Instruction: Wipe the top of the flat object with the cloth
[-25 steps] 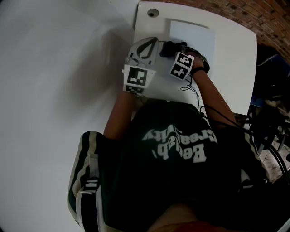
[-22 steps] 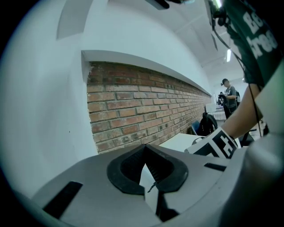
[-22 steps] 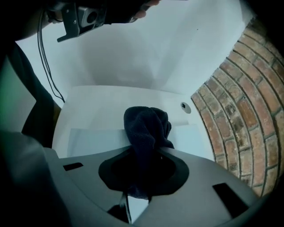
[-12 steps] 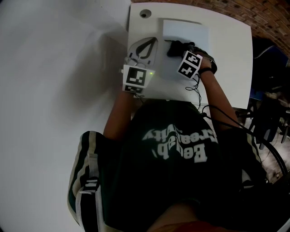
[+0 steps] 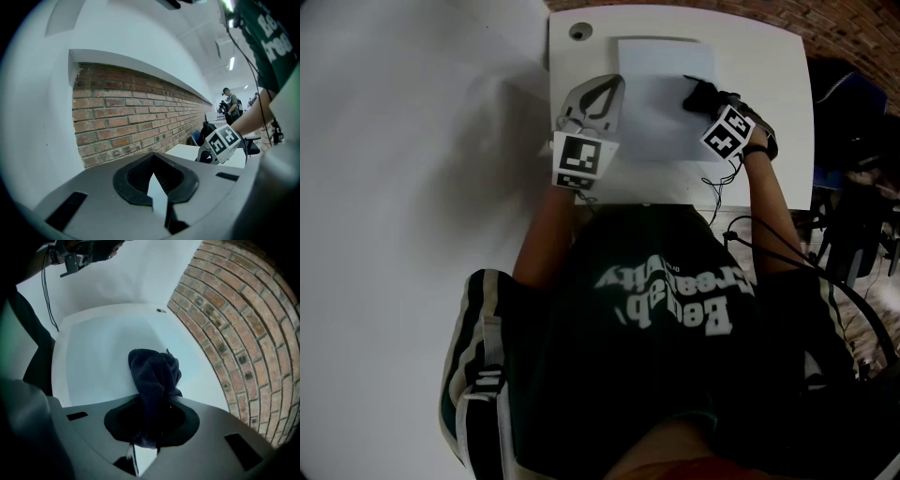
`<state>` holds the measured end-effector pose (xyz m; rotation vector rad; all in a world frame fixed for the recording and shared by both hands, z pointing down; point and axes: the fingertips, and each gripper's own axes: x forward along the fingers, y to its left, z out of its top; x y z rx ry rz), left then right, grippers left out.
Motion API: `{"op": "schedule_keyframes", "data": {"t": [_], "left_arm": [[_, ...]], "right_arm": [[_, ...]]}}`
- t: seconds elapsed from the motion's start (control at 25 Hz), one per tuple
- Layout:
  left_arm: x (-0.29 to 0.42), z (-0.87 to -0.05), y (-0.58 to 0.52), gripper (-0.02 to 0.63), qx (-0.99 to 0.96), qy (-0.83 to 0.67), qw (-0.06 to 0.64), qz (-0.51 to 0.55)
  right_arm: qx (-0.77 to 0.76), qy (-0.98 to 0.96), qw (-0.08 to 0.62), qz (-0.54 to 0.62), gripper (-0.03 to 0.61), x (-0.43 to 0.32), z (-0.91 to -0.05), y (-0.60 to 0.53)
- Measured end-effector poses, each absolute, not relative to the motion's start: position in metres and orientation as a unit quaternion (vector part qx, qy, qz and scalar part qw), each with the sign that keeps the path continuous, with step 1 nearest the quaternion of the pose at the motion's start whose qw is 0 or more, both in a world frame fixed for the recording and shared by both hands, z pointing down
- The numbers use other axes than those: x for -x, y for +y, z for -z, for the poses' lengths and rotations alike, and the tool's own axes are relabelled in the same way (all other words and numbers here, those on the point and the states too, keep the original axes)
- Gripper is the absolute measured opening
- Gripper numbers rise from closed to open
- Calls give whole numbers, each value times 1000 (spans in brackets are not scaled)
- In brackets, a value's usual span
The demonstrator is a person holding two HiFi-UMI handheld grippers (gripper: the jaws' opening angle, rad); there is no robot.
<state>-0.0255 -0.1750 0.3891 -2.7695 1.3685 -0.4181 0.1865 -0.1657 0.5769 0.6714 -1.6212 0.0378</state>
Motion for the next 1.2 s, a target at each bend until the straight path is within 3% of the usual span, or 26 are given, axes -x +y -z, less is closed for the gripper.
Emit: {"op": "schedule_keyframes", "data": {"t": [0.2,0.32,0.56,0.84,1.2], "left_arm": [[28,-391,-172,-3,888,439,15,133],[33,-392,-172,-3,886,444,14,132],[52,-389,-162,-3,878,459,9,135],[76,-395,-154,-3,869,476,3,136],[85,-403,-154,-3,871,470,-2,141]], "right_arm": [[-300,-708,640,1,58,-183,-571,-169],[-313,-733,604,0,58,-163,-554,-176],[-261,-778,571,25,58,-84,-535,-162],[-169,-793,583,51,58,-2,-566,-126],[-168,-778,603,56,58,-5,-584,-117]]}}
